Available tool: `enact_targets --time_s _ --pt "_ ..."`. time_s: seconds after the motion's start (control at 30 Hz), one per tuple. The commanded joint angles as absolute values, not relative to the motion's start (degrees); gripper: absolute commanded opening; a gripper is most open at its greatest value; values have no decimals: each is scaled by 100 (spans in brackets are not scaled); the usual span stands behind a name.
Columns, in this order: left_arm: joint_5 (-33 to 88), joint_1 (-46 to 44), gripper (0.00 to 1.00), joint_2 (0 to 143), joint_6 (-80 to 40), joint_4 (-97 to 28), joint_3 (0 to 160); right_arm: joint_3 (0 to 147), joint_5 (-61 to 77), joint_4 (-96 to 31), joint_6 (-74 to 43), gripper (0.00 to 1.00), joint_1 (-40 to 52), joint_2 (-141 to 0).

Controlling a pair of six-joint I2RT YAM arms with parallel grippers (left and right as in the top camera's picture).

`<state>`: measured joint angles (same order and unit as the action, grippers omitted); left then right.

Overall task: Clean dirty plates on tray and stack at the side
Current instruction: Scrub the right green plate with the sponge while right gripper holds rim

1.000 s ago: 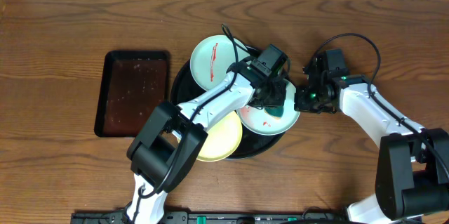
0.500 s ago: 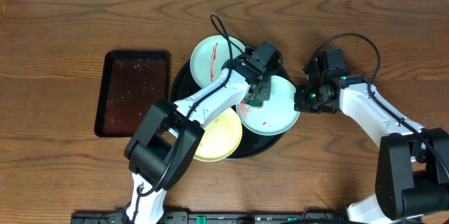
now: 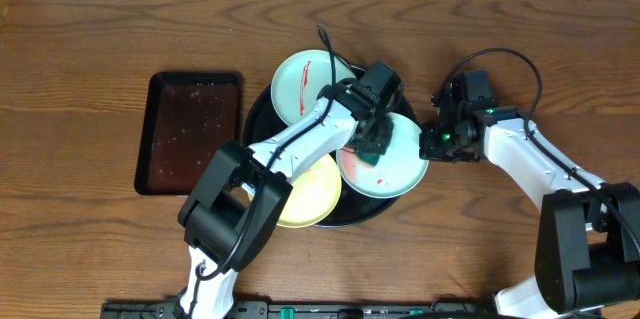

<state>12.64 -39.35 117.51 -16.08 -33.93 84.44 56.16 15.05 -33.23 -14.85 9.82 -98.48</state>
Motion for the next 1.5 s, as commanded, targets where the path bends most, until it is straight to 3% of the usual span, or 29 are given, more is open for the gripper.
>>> enact_targets --time_s 0.0,0.37,0.87,1.1,1.47 --pt "1564 -4027 7 11808 -937 -2840 8462 5616 1358 -3369 -1520 1 976 -9848" --pt "-517 -4025 7 11961 -808 -2672 8460 5616 1358 -3402 -1518 1 974 -9848" --pt "-631 -4027 7 12127 -495 -1343 8462 5616 1356 -3406 -1518 1 985 -9848" --pt "-598 -4034 7 12101 -497 -2423 8462 5616 1354 -3402 -1518 1 982 -9848" --pt "475 -4032 7 11459 -462 -3776 8462 5616 1356 -3358 -1518 1 980 -9848"
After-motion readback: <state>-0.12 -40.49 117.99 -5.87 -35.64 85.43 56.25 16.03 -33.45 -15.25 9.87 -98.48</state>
